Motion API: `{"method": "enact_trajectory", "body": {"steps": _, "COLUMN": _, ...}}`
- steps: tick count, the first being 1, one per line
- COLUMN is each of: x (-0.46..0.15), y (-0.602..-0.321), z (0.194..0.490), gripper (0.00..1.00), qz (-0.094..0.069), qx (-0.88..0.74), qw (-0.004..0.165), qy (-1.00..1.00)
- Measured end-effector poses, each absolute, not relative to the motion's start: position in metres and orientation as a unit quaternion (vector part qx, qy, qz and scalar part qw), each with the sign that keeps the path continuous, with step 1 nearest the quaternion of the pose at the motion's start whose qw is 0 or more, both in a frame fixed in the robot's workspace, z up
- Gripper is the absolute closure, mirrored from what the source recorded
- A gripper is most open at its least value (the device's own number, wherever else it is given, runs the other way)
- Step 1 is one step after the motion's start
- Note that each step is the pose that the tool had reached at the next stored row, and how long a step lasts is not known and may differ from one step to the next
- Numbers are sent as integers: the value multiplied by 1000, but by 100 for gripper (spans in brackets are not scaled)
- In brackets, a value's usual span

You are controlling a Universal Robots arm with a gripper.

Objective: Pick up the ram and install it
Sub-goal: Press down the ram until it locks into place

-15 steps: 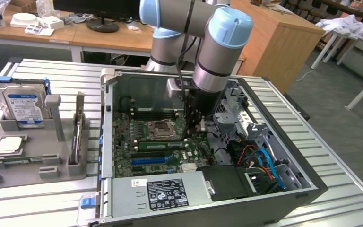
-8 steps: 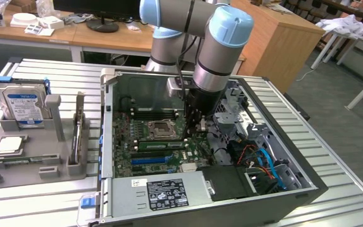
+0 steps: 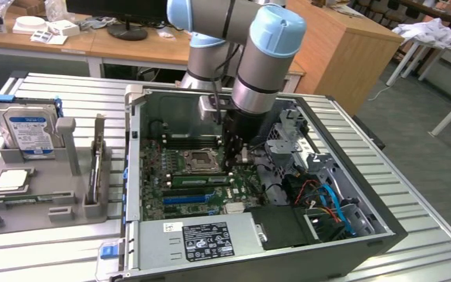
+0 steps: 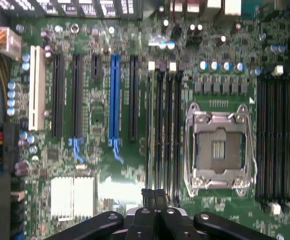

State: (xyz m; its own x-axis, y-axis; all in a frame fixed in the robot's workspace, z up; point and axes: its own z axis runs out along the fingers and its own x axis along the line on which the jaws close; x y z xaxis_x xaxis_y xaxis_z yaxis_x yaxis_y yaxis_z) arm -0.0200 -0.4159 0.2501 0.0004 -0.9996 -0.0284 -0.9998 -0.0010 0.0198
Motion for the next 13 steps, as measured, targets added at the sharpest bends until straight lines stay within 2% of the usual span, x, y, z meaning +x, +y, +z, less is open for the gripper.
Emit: {"method": "enact_trajectory", "body": {"steps": 13, "x": -53, "y": -416, "z": 250, "gripper": 89, "qz": 17, "qx": -707, "qw": 3, "qy": 707}}
